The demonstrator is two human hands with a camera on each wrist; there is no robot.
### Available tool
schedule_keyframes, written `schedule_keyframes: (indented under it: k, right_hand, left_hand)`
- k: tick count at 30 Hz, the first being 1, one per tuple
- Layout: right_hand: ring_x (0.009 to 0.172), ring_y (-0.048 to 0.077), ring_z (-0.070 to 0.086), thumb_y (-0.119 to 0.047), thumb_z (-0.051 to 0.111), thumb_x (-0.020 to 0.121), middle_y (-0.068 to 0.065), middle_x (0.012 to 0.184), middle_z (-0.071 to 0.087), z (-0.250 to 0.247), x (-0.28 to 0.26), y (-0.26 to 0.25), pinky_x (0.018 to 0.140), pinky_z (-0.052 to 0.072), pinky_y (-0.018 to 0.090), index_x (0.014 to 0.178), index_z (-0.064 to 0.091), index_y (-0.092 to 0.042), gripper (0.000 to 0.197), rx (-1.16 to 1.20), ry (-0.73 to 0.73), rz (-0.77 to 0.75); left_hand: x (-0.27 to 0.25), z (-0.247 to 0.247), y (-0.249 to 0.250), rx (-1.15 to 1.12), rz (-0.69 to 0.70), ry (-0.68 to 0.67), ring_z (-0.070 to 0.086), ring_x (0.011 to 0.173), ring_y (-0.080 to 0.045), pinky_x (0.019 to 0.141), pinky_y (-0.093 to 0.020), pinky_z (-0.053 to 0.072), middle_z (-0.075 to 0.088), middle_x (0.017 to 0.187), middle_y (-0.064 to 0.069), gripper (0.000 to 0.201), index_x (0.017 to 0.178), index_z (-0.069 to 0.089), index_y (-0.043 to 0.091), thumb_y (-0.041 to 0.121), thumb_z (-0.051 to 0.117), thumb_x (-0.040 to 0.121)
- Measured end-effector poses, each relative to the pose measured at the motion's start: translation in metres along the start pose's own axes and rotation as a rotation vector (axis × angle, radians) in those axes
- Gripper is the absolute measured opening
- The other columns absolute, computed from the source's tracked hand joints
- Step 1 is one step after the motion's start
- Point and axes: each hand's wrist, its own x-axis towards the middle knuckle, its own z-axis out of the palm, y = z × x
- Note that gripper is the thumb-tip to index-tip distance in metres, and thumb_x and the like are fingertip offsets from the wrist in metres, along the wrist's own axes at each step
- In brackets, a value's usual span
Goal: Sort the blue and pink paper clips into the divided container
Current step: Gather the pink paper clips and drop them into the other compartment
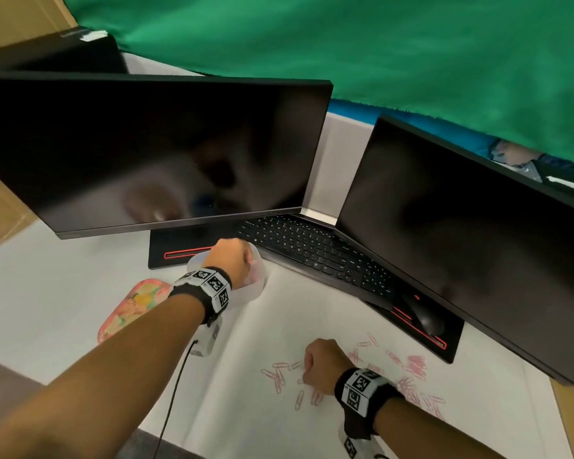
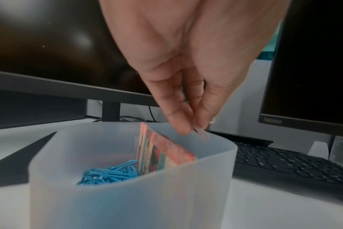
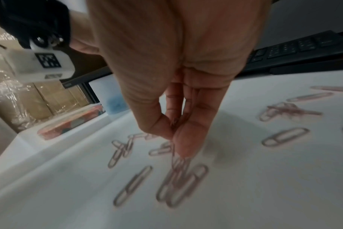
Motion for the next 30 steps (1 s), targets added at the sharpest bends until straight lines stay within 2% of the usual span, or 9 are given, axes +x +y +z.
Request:
schedule_keyframes:
  k: [4, 7, 10, 14, 18, 20, 23, 27, 30]
  right_hand:
    - [0.073, 0.018, 0.065, -0.005, 0.064, 0.073, 0.005, 0.082, 0.068, -0.028, 0.001, -0.021, 0.065, 0.055, 0.023, 0.066, 0.059, -0.015, 0.013, 0.137, 0.067, -0.071]
    - [0.059, 0.017, 0.062, -0.006, 0.065, 0.072, 0.002, 0.075, 0.064, -0.059, 0.009, -0.049, 0.057, 0.055, 0.024, 0.066, 0.061, -0.017, 0.013, 0.216, 0.129, -0.117]
    - [0.051, 0.015, 0.063, -0.006, 0.066, 0.074, 0.001, 0.069, 0.064, -0.087, 0.022, -0.082, 0.048, 0.053, 0.023, 0.068, 0.063, -0.015, 0.011, 0.228, 0.180, -0.176]
    - [0.060, 0.023, 0.069, -0.004, 0.065, 0.072, 0.003, 0.067, 0.065, -0.111, 0.047, -0.119, 0.056, 0.058, 0.028, 0.059, 0.060, -0.018, 0.020, 0.188, 0.241, -0.248]
    - [0.078, 0.027, 0.069, -0.005, 0.066, 0.074, 0.009, 0.087, 0.069, -0.113, 0.070, -0.141, 0.073, 0.058, 0.033, 0.061, 0.058, -0.020, 0.021, 0.100, 0.221, -0.260]
    - [0.087, 0.024, 0.067, -0.005, 0.066, 0.076, 0.008, 0.098, 0.070, -0.109, 0.077, -0.142, 0.081, 0.057, 0.032, 0.078, 0.068, -0.017, 0.012, 0.066, 0.210, -0.260]
    - [0.094, 0.018, 0.059, -0.009, 0.065, 0.079, 0.005, 0.111, 0.062, -0.102, 0.077, -0.131, 0.085, 0.051, 0.027, 0.108, 0.065, -0.017, 0.030, 0.097, 0.238, -0.315]
    - [0.086, 0.016, 0.057, -0.006, 0.054, 0.084, 0.003, 0.107, 0.062, -0.094, 0.053, -0.089, 0.083, 0.051, 0.030, 0.110, 0.062, -0.020, 0.030, 0.157, 0.343, -0.375]
    - [0.095, 0.018, 0.060, -0.005, 0.047, 0.086, 0.003, 0.110, 0.062, -0.068, 0.028, -0.037, 0.089, 0.051, 0.034, 0.113, 0.060, -0.021, 0.034, 0.066, 0.265, -0.295]
  left_hand:
    - [0.003, 0.008, -0.006, 0.037, 0.016, -0.057, 0.067, 0.084, -0.023, 0.077, -0.027, 0.054, 0.072, 0.093, -0.004, 0.016, 0.094, 0.071, 0.023, 0.025, 0.063, 0.081]
    - [-0.001, 0.009, -0.017, -0.072, 0.024, 0.052, 0.064, 0.092, -0.021, 0.080, -0.026, 0.051, 0.067, 0.103, -0.001, 0.020, 0.105, 0.069, 0.020, 0.018, 0.062, 0.086]
    - [-0.015, 0.010, -0.033, -0.193, 0.028, 0.128, 0.062, 0.085, -0.017, 0.081, -0.026, 0.051, 0.064, 0.096, 0.004, 0.010, 0.094, 0.069, 0.021, 0.017, 0.066, 0.085]
    - [-0.042, 0.021, -0.050, -0.227, 0.134, 0.142, 0.058, 0.072, -0.016, 0.072, -0.025, 0.048, 0.061, 0.085, 0.005, 0.014, 0.078, 0.067, 0.020, 0.009, 0.060, 0.082]
    - [-0.070, 0.040, -0.056, -0.172, 0.169, 0.025, 0.052, 0.076, -0.007, 0.074, -0.016, 0.043, 0.057, 0.095, 0.013, 0.016, 0.094, 0.067, 0.026, 0.013, 0.060, 0.087]
    - [-0.079, 0.051, -0.057, -0.126, 0.179, -0.048, 0.052, 0.081, -0.007, 0.079, -0.020, 0.047, 0.060, 0.103, 0.011, 0.020, 0.103, 0.066, 0.026, 0.016, 0.057, 0.089]
    - [-0.088, 0.068, -0.056, -0.040, 0.216, -0.176, 0.059, 0.092, -0.013, 0.083, -0.024, 0.047, 0.060, 0.109, 0.009, 0.026, 0.109, 0.064, 0.027, 0.016, 0.053, 0.087]
    - [-0.094, 0.093, -0.053, 0.098, 0.305, -0.382, 0.058, 0.107, -0.019, 0.090, -0.028, 0.045, 0.054, 0.120, 0.006, 0.035, 0.121, 0.056, 0.028, 0.021, 0.050, 0.088]
    - [-0.097, 0.111, -0.047, 0.170, 0.332, -0.459, 0.056, 0.112, -0.024, 0.093, -0.032, 0.045, 0.047, 0.127, 0.002, 0.041, 0.130, 0.048, 0.025, 0.024, 0.052, 0.089]
